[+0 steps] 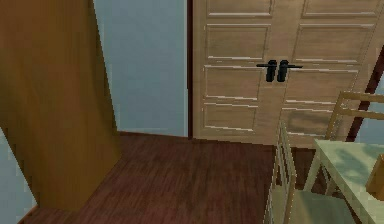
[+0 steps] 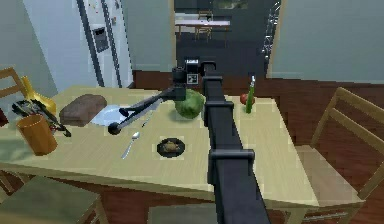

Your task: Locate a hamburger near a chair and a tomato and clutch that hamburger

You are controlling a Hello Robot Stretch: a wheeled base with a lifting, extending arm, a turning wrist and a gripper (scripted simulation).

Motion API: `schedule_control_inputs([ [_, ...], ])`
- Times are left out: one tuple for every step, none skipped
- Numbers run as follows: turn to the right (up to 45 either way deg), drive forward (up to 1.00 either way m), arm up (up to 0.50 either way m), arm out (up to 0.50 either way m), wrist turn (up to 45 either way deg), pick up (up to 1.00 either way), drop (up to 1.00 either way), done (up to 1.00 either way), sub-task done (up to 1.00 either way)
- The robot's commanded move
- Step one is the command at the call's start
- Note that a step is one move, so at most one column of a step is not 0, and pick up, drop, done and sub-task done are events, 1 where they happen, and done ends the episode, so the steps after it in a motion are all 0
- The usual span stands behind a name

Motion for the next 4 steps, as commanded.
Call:
schedule_control_inputs([
  [0.0, 0.00, 0.00, 0.00, 45.0, 0.00, 0.00, 0.00, 0.00],
  [0.0, 0.00, 0.00, 0.00, 24.0, 0.00, 0.00, 0.00, 0.00],
  [0.0, 0.00, -0.30, 0.00, 0.0, 0.00, 0.00, 0.00, 0.00],
  [0.0, 0.00, 0.04, 0.00, 0.0, 0.00, 0.00, 0.00, 0.00],
])
